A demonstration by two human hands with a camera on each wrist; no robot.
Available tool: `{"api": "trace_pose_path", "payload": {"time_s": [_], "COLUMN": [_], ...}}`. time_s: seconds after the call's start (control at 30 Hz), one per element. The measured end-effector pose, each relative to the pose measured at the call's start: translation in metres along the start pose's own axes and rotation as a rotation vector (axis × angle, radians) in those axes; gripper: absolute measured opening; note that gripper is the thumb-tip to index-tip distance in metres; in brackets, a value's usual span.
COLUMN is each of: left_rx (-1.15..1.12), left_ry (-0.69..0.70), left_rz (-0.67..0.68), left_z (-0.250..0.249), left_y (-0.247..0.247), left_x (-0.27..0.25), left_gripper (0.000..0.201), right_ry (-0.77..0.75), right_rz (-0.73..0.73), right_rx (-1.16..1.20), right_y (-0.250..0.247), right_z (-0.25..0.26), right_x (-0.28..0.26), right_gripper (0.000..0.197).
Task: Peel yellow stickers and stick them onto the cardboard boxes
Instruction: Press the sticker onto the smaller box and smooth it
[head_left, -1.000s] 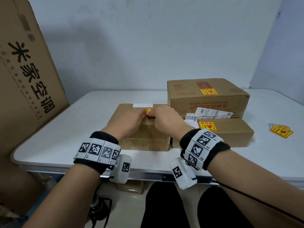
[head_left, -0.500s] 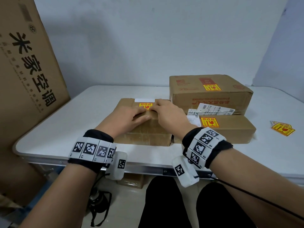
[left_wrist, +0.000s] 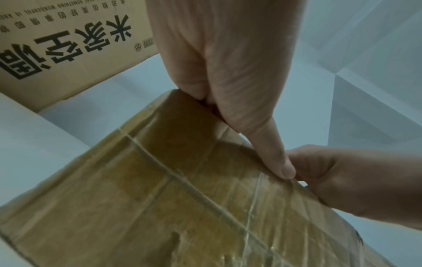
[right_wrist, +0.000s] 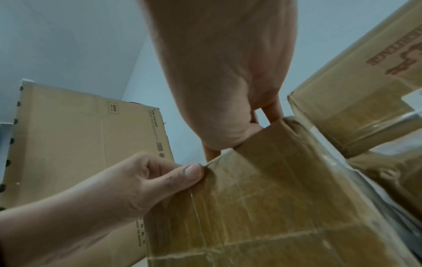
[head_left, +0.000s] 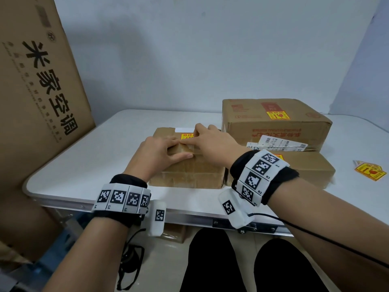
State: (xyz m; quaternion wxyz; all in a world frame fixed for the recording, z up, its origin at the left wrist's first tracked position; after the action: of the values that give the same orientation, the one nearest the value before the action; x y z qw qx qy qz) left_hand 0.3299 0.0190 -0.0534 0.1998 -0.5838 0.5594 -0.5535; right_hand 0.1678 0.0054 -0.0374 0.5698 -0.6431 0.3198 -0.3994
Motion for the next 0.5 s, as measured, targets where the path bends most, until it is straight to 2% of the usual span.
{"api": "trace_pose_path", "payload": {"time_s": [0.2, 0.3, 0.5], "left_rx": [-0.019, -0.021, 0.017], "left_ry": [-0.035, -0.061, -0.108], "left_rz": [0.009, 0.027, 0.071], "left_z": [0.002, 0.006, 0.011], "left_y": [0.001, 0.003, 0.005], "left_x": [0.003, 0.004, 0.009], "left_gripper": [0.053, 0.065, 0.068], "right_ry": [-0.006, 0.005, 0.138], "right_rz": [0.018, 0.012, -0.038], "right_rx": [-0.05, -0.045, 0.077], "right_y": [-0.001, 0.001, 0.008], "right_z": [0.002, 0.0, -0.018], "right_x": [0.0, 0.001, 0.001], "right_gripper": [0.047, 0.04, 0.032]}}
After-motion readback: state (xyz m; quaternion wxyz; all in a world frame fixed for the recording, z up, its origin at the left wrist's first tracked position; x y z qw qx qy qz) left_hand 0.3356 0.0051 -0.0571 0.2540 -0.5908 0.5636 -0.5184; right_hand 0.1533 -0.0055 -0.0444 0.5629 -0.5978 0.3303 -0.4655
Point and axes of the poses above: each hand's wrist, its own x-axis towards the middle knuckle, its own y-axis out of the palm, z = x × y, the point moved 2 cm from there along x, towards the middle knuckle, and after that the axes turned 1 degree about -z, right-handed, at the moved point
